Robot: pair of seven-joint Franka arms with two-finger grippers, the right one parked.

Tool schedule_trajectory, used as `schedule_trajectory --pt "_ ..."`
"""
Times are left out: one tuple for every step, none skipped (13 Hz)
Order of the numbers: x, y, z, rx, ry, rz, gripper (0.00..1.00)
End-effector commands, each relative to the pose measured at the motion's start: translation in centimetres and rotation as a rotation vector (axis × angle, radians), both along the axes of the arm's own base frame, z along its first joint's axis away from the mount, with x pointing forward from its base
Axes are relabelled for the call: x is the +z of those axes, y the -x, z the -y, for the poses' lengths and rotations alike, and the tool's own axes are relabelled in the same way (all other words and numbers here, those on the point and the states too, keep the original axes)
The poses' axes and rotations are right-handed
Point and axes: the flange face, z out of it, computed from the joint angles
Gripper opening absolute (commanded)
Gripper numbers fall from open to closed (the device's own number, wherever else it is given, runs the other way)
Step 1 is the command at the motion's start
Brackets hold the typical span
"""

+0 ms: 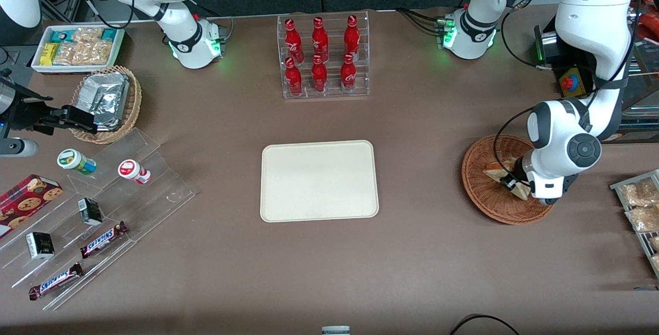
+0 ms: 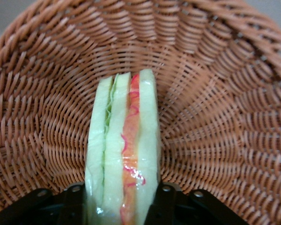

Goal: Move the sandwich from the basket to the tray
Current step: 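Lower the left gripper and grasp the wrapped sandwich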

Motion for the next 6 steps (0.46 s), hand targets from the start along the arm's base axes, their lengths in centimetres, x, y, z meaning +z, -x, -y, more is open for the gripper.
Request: schedule_trajectory --pt "4.9 -1.2 -0.1 -0.011 -0.014 0.030 0.00" --pt "7.1 -2.1 0.5 -0.019 -0.013 0.019 0.00" --pt "9.8 -3.4 1.6 -0.031 -0.010 0.015 0.00" --pt "12.3 -4.5 3.6 -0.050 0.001 0.017 0.00" --pt "15.0 -5.6 5.7 -0.066 0.013 0.015 0.00" --pt "17.3 -6.1 8.5 -0.105 0.025 0.018 0.00"
